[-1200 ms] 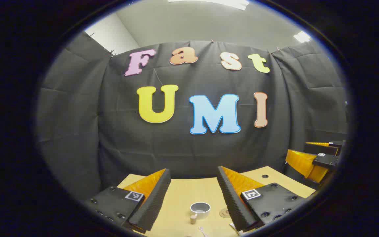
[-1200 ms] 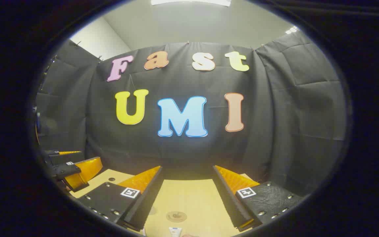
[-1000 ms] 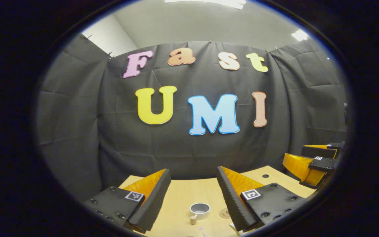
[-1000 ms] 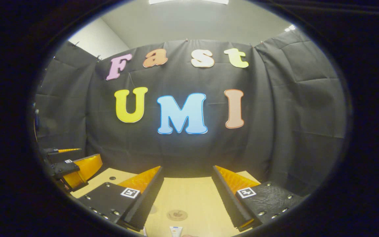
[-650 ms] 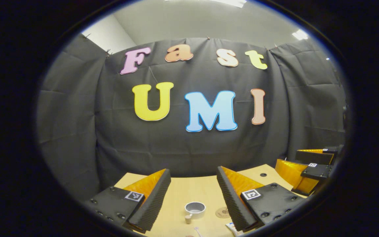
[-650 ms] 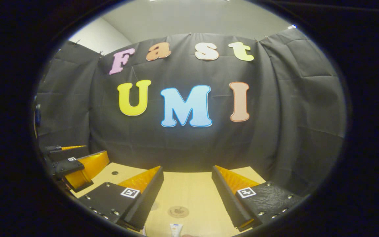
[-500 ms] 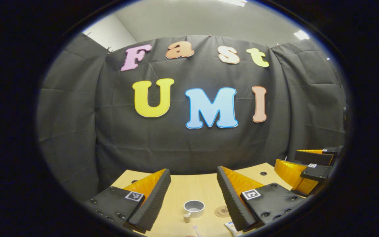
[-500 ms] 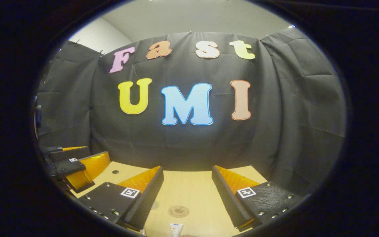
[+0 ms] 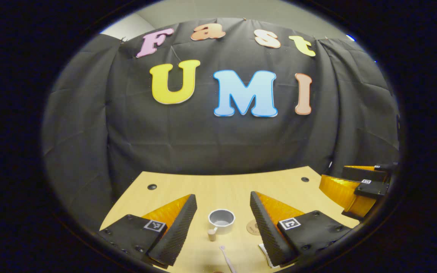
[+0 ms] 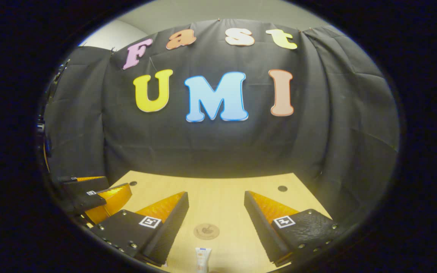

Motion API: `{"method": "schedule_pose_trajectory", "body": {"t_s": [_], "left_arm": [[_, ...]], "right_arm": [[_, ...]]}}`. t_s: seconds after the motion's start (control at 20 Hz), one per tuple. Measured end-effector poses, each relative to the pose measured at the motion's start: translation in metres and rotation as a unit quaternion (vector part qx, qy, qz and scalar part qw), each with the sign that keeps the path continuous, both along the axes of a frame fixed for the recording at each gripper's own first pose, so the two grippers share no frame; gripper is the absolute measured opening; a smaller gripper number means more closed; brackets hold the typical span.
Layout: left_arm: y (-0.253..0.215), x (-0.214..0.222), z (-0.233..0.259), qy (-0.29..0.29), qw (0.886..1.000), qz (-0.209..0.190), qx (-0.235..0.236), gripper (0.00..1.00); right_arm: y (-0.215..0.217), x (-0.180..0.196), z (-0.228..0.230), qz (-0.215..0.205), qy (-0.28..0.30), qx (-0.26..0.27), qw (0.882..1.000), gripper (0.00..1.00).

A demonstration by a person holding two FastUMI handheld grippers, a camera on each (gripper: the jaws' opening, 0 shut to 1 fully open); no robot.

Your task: Put the toothbrush and toothpaste on the desktop into the cup, then pick up the cup and place it on the coaster on the desktop.

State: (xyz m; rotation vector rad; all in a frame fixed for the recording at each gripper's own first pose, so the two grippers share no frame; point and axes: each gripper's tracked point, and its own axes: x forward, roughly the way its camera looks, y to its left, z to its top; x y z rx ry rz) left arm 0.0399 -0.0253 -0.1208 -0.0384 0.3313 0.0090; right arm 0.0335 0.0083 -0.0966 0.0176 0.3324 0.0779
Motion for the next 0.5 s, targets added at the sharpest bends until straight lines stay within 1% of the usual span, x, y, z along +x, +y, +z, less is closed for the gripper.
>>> {"method": "schedule_pose_trajectory", "body": {"t_s": [0.15,0.25,0.35,0.5], "left_arm": [[-0.004,-0.002,-0.044,0.057,0.998,-0.004,-0.01,0.93],[-0.003,-0.006,-0.078,0.098,0.995,-0.005,-0.019,0.93],[-0.004,-0.01,-0.111,0.145,0.989,-0.006,-0.035,0.93],[-0.001,-0.031,-0.16,0.205,0.977,0.002,-0.053,0.93]], "right_arm": [[0.001,-0.008,-0.038,0.004,0.067,0.008,0.998,0.92],[0.006,-0.013,-0.063,0.006,0.113,0.019,0.993,0.92],[0.011,-0.02,-0.088,0.007,0.16,0.031,0.987,0.93],[0.016,-0.04,-0.123,0.009,0.233,0.044,0.972,0.93]]}}
